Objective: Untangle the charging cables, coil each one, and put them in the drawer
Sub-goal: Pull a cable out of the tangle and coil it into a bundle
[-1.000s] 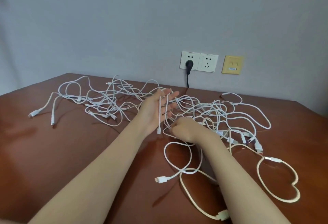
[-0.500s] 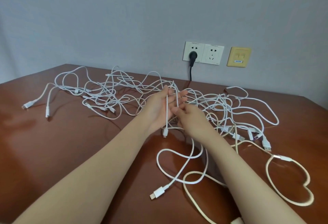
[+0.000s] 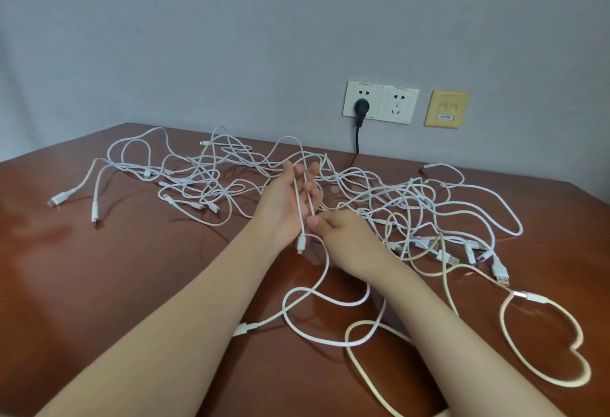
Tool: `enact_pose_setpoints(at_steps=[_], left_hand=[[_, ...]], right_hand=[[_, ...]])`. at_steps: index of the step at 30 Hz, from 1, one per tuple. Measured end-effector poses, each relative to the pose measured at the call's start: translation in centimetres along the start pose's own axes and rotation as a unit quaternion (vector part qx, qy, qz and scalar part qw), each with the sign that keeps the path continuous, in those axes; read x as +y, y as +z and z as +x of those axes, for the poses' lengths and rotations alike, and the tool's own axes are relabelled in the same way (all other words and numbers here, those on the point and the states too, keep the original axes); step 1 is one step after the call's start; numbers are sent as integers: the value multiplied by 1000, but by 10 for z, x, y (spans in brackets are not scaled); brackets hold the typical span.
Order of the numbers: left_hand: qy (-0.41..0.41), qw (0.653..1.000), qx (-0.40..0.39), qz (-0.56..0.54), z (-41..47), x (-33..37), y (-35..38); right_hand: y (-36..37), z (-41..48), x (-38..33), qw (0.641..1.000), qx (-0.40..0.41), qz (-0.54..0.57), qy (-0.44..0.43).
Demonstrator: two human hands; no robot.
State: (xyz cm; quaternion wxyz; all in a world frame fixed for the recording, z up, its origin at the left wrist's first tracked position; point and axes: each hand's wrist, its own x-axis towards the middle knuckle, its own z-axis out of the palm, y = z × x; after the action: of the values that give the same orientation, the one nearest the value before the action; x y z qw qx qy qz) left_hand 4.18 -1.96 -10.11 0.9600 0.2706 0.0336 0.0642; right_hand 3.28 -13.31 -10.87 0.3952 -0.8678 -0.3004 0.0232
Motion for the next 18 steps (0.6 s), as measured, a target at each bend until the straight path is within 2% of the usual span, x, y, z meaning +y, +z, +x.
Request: enact_pose_setpoints(at_steps=[5, 9, 11, 16, 18], left_hand=[[9, 1000, -4, 24, 2, -3, -1], [27, 998, -12, 48, 2, -2, 1], [39, 996, -24, 75, 2, -1, 1], [48, 990, -57, 118, -1, 1, 3], [56, 987, -68, 135, -1, 4, 4]], right_hand=[[4, 0, 2, 1000, -7, 15, 19], [4, 0, -1, 981, -52, 163, 94], [3, -1, -5, 973, -67, 190, 109], [-5, -3, -7, 976, -98, 169, 97], [-5, -2, -2, 985, -99, 120, 70]])
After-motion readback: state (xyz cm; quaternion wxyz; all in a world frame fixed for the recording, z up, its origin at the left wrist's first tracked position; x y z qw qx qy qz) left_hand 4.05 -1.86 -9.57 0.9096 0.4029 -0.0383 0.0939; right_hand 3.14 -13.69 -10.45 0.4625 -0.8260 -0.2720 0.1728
